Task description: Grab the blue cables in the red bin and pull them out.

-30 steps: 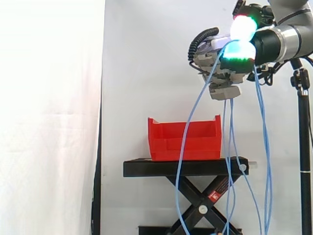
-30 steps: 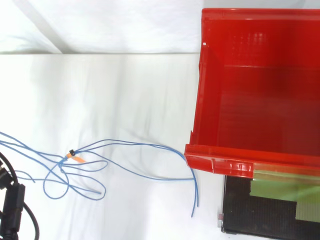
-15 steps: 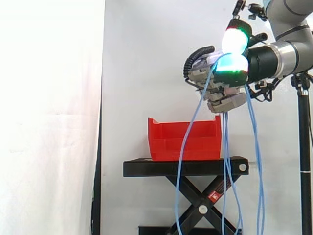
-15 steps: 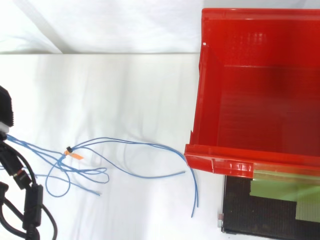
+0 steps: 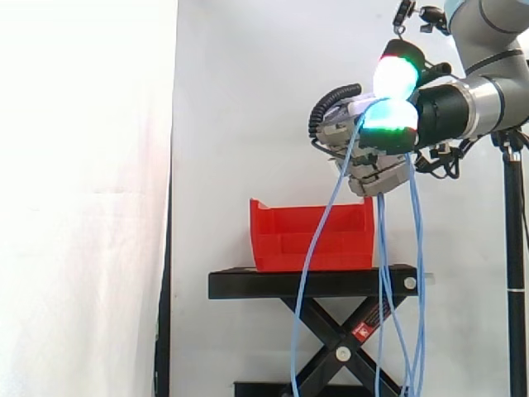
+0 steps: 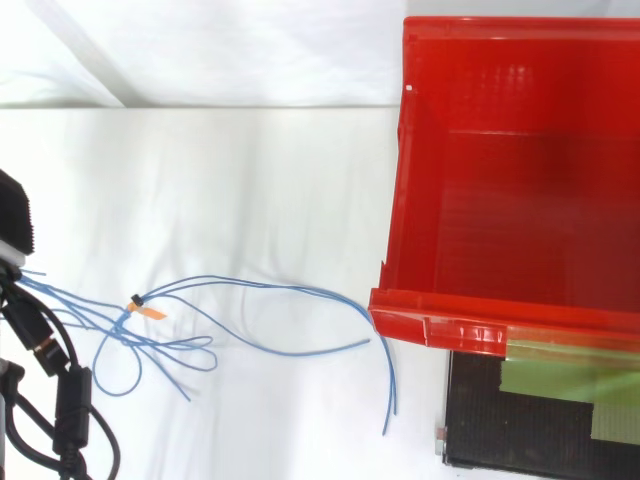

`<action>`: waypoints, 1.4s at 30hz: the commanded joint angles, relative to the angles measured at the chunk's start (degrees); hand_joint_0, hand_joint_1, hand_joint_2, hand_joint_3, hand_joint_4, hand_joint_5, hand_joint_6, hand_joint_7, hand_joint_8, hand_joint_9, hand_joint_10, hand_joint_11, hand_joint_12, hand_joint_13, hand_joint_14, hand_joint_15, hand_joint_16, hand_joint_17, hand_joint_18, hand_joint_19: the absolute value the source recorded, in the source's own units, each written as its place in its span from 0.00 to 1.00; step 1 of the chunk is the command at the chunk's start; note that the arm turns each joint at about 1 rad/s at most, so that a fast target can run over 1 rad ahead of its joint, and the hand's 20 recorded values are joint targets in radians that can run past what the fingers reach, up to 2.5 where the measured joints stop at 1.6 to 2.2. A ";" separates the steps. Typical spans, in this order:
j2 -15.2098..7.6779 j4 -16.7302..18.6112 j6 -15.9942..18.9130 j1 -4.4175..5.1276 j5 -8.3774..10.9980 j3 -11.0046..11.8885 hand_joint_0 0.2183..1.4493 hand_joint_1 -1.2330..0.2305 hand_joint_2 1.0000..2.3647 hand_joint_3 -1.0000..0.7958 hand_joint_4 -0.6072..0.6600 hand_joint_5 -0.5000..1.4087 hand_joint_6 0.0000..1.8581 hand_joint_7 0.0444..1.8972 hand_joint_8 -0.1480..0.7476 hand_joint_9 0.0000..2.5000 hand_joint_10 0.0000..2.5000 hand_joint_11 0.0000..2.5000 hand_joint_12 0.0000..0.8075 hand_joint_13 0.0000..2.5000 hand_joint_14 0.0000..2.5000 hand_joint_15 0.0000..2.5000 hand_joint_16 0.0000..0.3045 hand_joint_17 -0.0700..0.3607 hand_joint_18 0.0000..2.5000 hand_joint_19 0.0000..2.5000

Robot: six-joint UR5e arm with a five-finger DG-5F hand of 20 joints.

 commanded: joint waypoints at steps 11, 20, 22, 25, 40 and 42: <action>0.00 0.75 -0.35 -0.23 0.17 -5.21 0.66 0.18 0.01 0.17 0.68 0.56 0.80 0.06 0.50 0.42 1.00 0.35 0.42 0.47 1.00 0.29 0.12 0.36 0.59 0.70; 0.00 9.53 -0.18 -0.31 0.70 -12.24 0.66 0.18 0.01 0.18 0.68 0.56 0.81 0.06 0.50 0.41 1.00 0.35 0.42 0.47 1.00 0.29 0.13 0.36 0.59 0.69; 0.00 10.77 0.00 -0.40 1.40 -12.59 0.66 0.18 0.01 0.18 0.68 0.56 0.80 0.06 0.50 0.41 1.00 0.34 0.41 0.46 1.00 0.29 0.12 0.36 0.59 0.69; 0.00 11.38 0.79 -0.40 3.51 -12.59 0.66 0.18 0.01 0.18 0.68 0.56 0.81 0.06 0.50 0.41 1.00 0.34 0.41 0.46 1.00 0.29 0.12 0.36 0.59 0.69; 0.00 16.83 5.62 0.48 15.37 -8.37 0.66 0.18 0.01 0.19 0.68 0.56 0.81 0.06 0.50 0.42 1.00 0.33 0.41 0.46 1.00 0.29 0.13 0.36 0.59 0.69; 0.00 18.24 5.71 0.56 15.81 -9.25 0.66 0.18 0.01 0.19 0.68 0.56 0.81 0.06 0.50 0.42 1.00 0.34 0.41 0.46 1.00 0.29 0.12 0.36 0.59 0.69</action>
